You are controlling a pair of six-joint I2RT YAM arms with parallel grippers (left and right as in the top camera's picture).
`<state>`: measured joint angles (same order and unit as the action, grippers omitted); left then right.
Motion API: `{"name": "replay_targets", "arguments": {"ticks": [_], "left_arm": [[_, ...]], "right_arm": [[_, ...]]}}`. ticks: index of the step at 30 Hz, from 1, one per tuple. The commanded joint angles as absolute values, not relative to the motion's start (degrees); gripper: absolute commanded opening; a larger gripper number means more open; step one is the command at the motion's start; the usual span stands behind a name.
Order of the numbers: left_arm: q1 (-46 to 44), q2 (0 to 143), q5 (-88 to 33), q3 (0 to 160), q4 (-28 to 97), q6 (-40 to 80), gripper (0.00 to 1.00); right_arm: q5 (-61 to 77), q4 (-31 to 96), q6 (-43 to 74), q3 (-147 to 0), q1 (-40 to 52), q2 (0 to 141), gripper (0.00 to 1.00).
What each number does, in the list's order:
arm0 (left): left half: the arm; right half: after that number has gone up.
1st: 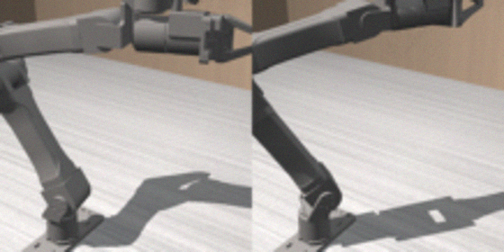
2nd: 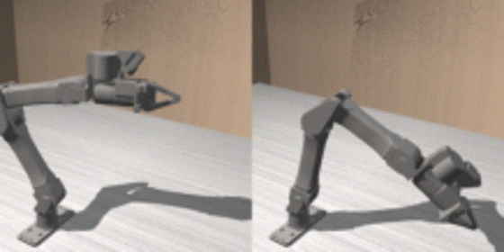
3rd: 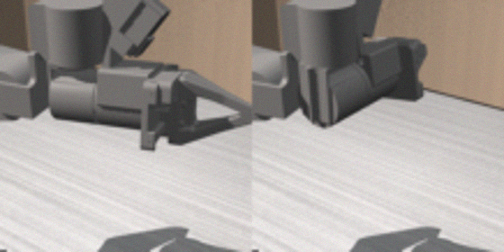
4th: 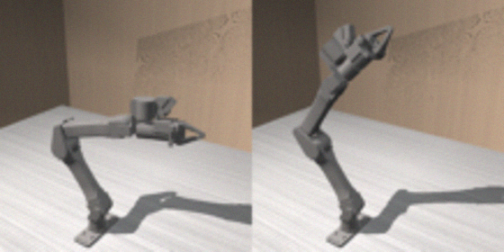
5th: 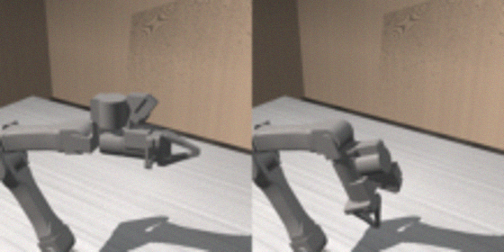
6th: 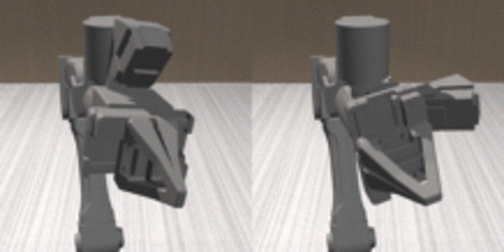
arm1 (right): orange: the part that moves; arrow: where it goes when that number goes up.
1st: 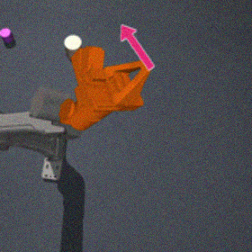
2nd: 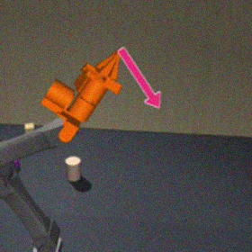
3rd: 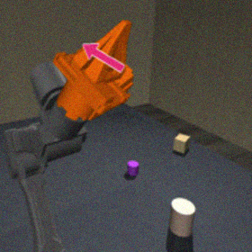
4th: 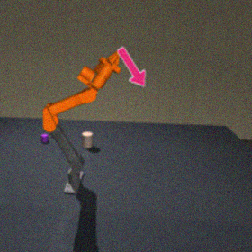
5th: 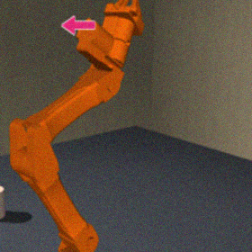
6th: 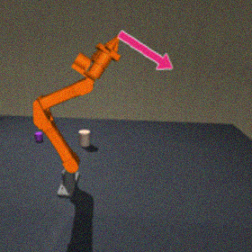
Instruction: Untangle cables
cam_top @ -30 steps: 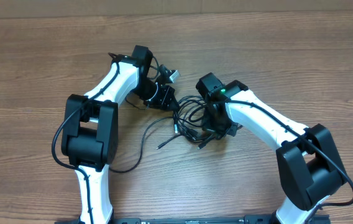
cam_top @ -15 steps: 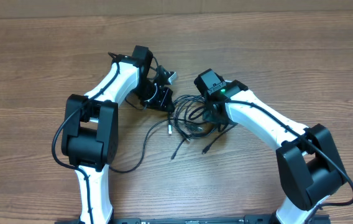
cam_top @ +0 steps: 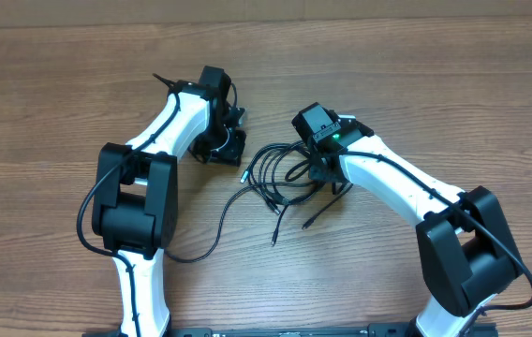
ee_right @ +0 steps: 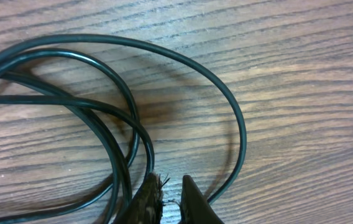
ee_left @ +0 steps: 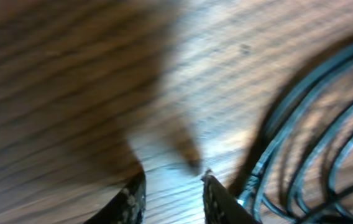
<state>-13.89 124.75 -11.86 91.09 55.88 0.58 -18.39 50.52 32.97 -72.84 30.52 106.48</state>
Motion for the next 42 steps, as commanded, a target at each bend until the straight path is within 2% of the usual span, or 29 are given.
{"name": "replay_targets", "arguments": {"ticks": [1,4,6,9,26,29,36,42], "left_arm": [[-13.52,125.99,-5.89,90.54,55.64,4.93,0.38],[-13.58,125.99,-10.15,90.54,55.64,3.33,0.48],[-13.56,125.99,-13.43,90.54,55.66,1.41,0.51],[-13.58,125.99,-19.22,90.54,55.72,-1.56,0.51],[-16.27,126.04,-19.29,88.68,56.47,-1.13,0.53],[-17.04,126.04,-17.54,87.66,56.25,1.80,0.54],[-17.67,126.04,-10.00,84.12,53.82,8.64,0.45],[-17.67,126.04,-1.63,81.71,52.66,12.12,0.44]], "right_arm": [[-17.72,49.76,32.69,-72.69,30.89,106.85,0.11],[-13.76,49.10,32.69,-72.69,30.89,106.85,0.15],[-11.09,48.64,32.69,-72.69,30.89,106.85,0.18],[-5.30,47.35,32.69,-72.69,30.89,106.85,0.20],[-1.54,46.96,32.47,-72.69,30.89,106.85,0.23],[-1.54,46.96,32.49,-72.69,30.89,106.85,0.25],[-1.56,46.96,32.49,-72.69,30.89,106.85,0.27],[-1.56,46.57,32.47,-72.05,30.89,106.85,0.27]]}}
